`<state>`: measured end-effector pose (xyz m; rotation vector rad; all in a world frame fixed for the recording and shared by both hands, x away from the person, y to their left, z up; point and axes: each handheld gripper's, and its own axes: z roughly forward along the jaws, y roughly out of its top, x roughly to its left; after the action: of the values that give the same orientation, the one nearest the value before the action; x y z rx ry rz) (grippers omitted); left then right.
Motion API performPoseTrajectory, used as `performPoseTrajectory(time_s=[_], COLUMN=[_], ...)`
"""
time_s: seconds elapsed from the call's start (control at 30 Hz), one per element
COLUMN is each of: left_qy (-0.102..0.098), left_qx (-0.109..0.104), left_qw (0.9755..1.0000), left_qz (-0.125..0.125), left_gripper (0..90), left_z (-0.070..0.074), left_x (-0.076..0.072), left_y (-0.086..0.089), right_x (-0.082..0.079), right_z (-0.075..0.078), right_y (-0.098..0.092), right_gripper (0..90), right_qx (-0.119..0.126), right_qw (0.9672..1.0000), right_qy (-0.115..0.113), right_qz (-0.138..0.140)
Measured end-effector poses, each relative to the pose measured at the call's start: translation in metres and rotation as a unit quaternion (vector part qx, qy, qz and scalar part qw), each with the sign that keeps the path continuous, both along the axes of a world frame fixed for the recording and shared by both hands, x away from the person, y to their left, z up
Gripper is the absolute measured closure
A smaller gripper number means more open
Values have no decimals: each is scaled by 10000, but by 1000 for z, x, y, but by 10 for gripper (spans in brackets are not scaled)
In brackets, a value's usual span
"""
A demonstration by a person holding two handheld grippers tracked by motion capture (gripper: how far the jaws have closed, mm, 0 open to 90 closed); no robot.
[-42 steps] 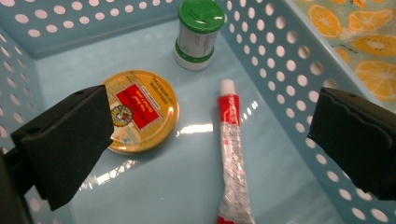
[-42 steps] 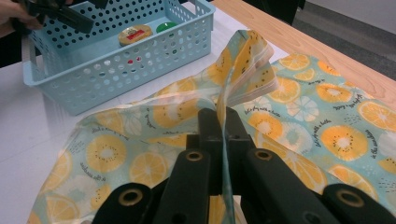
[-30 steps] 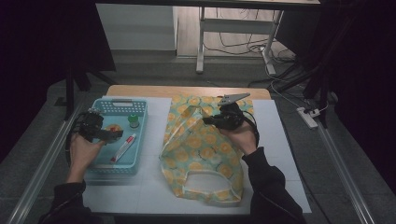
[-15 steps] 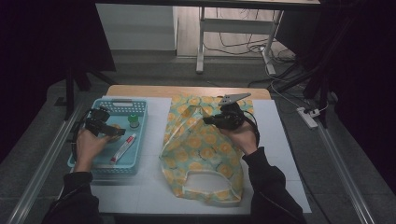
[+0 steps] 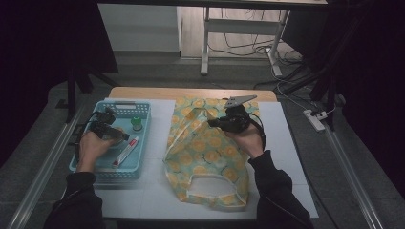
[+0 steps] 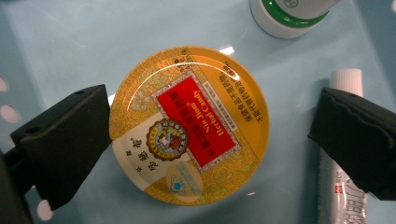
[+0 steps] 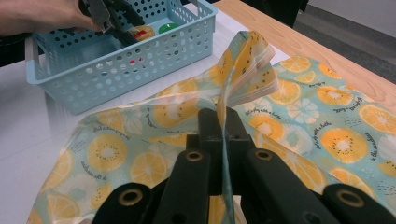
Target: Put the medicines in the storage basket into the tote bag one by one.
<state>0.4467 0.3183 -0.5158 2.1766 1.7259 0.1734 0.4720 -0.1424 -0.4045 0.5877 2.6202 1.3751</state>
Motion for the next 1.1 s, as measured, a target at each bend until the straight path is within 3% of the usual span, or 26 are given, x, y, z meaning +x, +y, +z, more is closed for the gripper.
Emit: performPoseTrajectory(time_s=[0.13,0.23,0.37,0.47,0.77,1.1], left_qy=[99,70,109,108,-177,-589], left_qx=[166,290,309,256,-45,-413], left_qw=[9998,9996,9995,9996,9998,9966], left_qz=[7,-6,30,34,-52,-390], left_gripper=[73,191,203,204,206,207], left_z=[-1,0,1,2,15,40], left_x=[0,-1,-1,-1,-9,-22], left_y=[-1,-3,-5,-5,-5,-11], right_x=[0,1,1,2,1,1], right_z=[0,0,-1,-1,-1,0], right_y=[0,-1,-2,-3,-2,-2], right_gripper=[900,900,900,900,900,900], right_qx=[-4,10,20,19,19,40], right_qw=[10000,10000,10000,10000,10000,10000], right_qy=[-5,-13,-7,-13,-18,-22], right_qz=[-2,-14,-27,-42,-29,-56])
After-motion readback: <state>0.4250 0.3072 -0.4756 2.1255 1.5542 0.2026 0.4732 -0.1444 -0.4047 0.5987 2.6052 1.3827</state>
